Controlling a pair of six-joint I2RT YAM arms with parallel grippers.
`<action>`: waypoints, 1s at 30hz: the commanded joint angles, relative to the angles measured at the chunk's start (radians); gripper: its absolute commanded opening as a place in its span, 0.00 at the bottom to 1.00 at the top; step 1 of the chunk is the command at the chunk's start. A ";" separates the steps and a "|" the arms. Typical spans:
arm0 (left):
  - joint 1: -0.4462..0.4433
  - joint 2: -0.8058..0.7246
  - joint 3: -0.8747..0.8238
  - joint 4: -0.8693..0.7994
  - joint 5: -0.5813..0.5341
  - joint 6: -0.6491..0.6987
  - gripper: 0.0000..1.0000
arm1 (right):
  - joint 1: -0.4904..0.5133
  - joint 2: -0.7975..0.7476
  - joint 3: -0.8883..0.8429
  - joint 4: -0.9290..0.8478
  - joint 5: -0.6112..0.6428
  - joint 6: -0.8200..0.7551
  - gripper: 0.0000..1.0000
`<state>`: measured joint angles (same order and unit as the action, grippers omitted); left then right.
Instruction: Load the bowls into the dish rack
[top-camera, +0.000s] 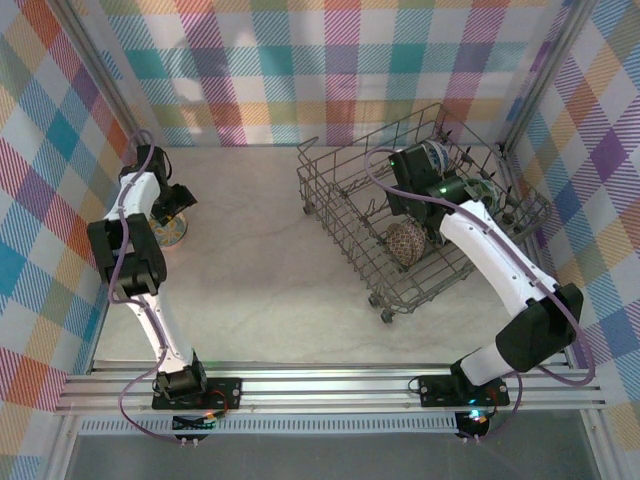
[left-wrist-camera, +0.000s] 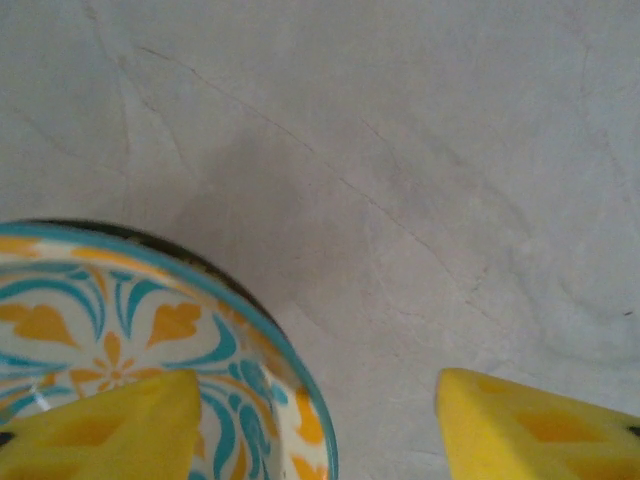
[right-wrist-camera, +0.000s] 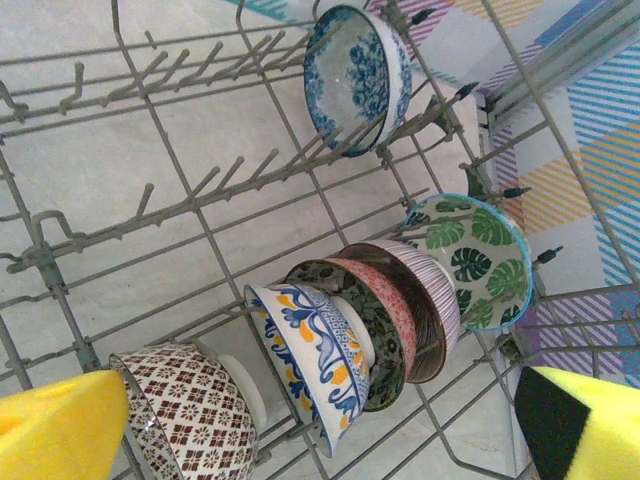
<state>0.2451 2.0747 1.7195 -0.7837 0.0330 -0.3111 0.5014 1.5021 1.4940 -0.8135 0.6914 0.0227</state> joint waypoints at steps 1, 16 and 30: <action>0.006 0.035 0.058 -0.050 0.001 0.032 0.56 | 0.011 0.032 0.017 -0.028 0.010 0.019 0.99; 0.006 -0.021 0.021 -0.045 0.048 0.041 0.30 | 0.029 0.063 0.021 -0.011 0.010 0.019 0.99; -0.001 -0.037 0.008 -0.072 0.061 0.058 0.30 | 0.032 0.058 -0.008 0.011 0.009 0.013 0.99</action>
<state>0.2447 2.0575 1.7367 -0.8143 0.0853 -0.2714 0.5251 1.5608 1.4940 -0.8165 0.6914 0.0227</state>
